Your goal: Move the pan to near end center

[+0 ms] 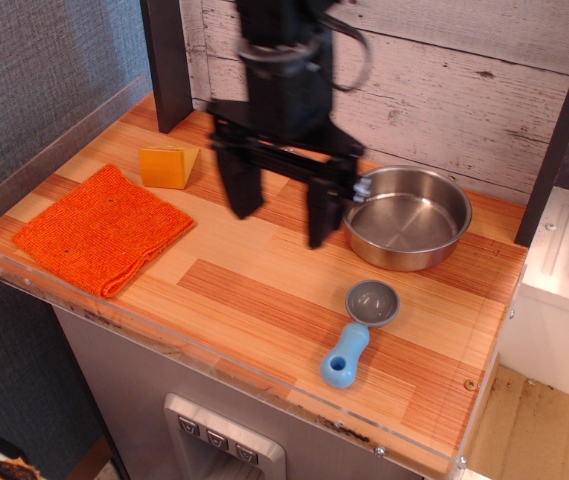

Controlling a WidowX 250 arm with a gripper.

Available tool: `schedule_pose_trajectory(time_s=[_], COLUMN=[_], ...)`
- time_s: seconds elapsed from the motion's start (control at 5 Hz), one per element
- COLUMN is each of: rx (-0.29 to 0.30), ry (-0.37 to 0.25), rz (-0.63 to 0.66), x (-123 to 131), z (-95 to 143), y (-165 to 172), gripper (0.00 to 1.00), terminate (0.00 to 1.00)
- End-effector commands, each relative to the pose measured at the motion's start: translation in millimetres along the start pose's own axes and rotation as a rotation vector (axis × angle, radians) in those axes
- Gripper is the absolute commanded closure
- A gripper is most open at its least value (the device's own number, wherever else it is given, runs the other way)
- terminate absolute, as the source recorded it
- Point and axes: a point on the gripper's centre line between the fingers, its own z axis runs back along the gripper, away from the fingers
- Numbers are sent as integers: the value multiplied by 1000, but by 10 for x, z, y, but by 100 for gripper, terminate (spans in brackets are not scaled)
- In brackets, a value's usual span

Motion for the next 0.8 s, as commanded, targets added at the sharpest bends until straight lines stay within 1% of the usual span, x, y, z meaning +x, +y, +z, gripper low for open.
schedule_pose_trajectory(time_s=[0.0,0.2,0.4,0.6], rx=[83,83,88,45], ry=[-165,-188,-160,-146], rz=[-110,-102,-79,-46], x=[762,992,1193,1212], z=[-134,-219,-368,-504], y=[-402,-436,-476,-539], gripper=[0,0,0,0], terminate=[0,0,0,0])
